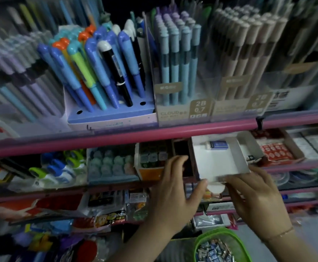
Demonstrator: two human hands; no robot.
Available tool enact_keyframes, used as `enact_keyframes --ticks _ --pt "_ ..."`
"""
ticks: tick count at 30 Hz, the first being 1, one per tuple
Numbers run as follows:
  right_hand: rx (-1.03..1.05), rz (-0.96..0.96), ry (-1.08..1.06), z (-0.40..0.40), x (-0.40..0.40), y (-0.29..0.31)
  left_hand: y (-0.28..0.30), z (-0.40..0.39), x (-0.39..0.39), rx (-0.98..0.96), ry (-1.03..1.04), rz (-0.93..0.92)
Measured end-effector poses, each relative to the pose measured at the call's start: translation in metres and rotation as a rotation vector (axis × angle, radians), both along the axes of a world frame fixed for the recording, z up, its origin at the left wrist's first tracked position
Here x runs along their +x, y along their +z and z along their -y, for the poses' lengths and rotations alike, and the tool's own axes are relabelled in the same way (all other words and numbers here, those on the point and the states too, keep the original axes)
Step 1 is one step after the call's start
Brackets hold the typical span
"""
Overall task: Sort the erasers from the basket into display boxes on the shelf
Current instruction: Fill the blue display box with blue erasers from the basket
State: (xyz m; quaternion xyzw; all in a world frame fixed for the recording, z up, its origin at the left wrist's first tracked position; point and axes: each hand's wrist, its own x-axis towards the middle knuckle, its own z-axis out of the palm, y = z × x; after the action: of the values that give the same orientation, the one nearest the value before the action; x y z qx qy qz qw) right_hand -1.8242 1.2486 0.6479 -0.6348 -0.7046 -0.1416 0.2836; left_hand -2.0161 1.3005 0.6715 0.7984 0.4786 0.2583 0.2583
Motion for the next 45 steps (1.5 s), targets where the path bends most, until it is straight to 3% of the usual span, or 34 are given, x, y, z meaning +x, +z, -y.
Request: enact_keyframes --ticks 5,9,13,16,18,19,21,27,34,41,45 --pt "-0.019 0.010 -0.146 0.047 -0.011 -0.005 -0.009 -0.005 0.027 -0.516 -0.055 0.208" --pt "-0.087 -0.101 -0.290 0.093 -0.029 -0.016 -0.033 0.000 0.056 -0.660 -0.240 0.294" --pt "0.025 -0.682 -0.551 0.149 -0.045 -0.034 -0.084 0.032 0.082 -0.743 -0.462 0.168" --pt "0.172 -1.027 -1.016 0.186 -0.040 -0.069 -0.128 0.071 0.096 -0.773 -0.609 0.064" --pt "0.145 -1.401 -1.232 0.209 -0.033 -0.094 -0.157 0.103 0.105 -0.814 -0.701 0.024" --pt "0.140 -1.570 -1.274 0.222 -0.028 -0.109 -0.170 0.120 0.109 -0.824 -0.745 0.004" --pt "0.113 -1.732 -1.296 0.250 -0.025 -0.142 -0.202 0.153 0.118 -0.807 -0.820 -0.057" --pt "0.211 -1.710 -1.589 0.347 -0.017 -0.275 -0.334 0.255 0.143 -0.841 -0.937 -0.264" --pt "0.321 -1.503 -1.854 0.434 -0.026 -0.494 -0.540 0.363 0.141 -0.743 -1.058 -0.341" --pt "0.374 -1.456 -1.943 0.493 -0.040 -0.725 -0.755 0.436 0.120 -0.860 -0.905 -0.316" --pt "0.394 -1.554 -1.855 0.498 -0.039 -0.838 -0.855 0.439 0.128 -0.763 -0.846 -0.382"
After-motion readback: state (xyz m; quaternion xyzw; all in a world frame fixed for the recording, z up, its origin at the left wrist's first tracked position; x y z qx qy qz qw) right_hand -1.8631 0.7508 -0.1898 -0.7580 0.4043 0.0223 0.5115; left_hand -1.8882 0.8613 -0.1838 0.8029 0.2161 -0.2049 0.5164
